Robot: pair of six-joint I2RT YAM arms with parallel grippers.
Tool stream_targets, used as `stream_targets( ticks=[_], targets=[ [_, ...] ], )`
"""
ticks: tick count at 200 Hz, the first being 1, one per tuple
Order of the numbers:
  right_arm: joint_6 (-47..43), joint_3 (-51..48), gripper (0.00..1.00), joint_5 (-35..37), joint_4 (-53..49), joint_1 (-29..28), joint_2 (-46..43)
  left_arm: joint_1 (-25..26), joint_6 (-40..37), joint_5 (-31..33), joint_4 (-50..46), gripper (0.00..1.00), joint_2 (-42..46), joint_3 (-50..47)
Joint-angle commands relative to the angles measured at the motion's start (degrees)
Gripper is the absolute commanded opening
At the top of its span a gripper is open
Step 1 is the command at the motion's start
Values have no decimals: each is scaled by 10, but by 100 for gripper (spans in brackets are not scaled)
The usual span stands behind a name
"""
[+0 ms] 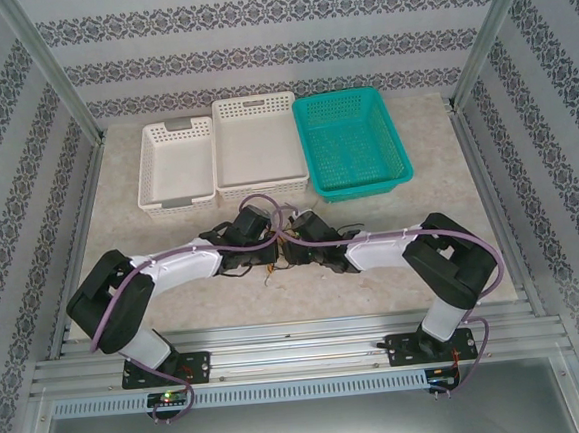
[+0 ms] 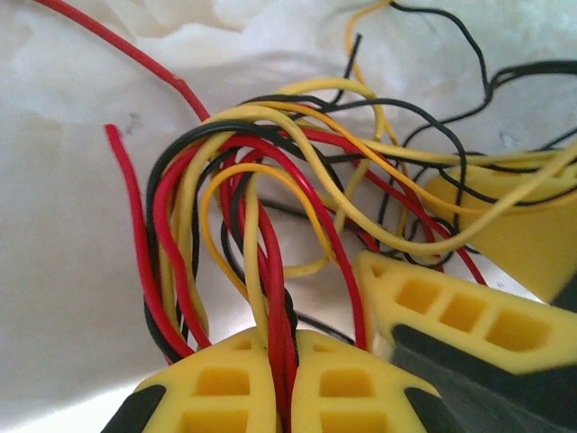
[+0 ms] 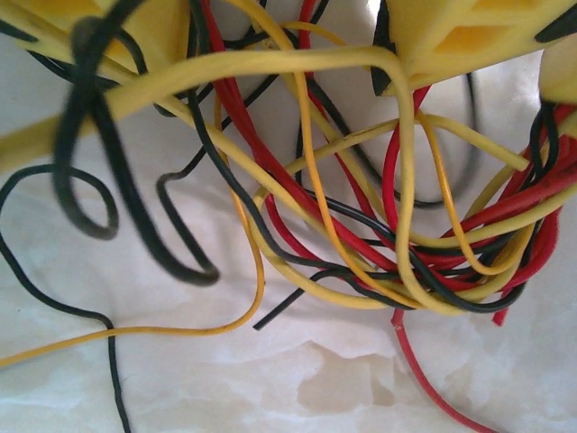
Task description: Untangle the cables
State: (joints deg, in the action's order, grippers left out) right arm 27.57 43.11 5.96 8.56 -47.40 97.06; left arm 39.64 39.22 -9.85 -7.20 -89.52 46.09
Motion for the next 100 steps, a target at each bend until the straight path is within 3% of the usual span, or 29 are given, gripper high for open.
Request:
stream_targets(
  ticks=[1, 16, 34, 88, 100],
  targets=[
    [-22, 8, 48, 60, 15, -7, 7, 9, -20, -103, 47, 0, 38, -11],
    [-26, 6, 43, 74, 12, -5, 7, 9, -26, -119, 42, 0, 52, -17],
    [-29, 14, 29, 79, -5, -2, 12, 9, -40, -140, 26, 0, 71, -19],
    [-4, 16, 0, 67, -18, 18, 12, 9, -65, -223, 3, 0, 115, -45],
    [-3, 14, 0, 66, -22, 21, 6, 9, -67, -234, -8, 0, 121, -52]
  ],
)
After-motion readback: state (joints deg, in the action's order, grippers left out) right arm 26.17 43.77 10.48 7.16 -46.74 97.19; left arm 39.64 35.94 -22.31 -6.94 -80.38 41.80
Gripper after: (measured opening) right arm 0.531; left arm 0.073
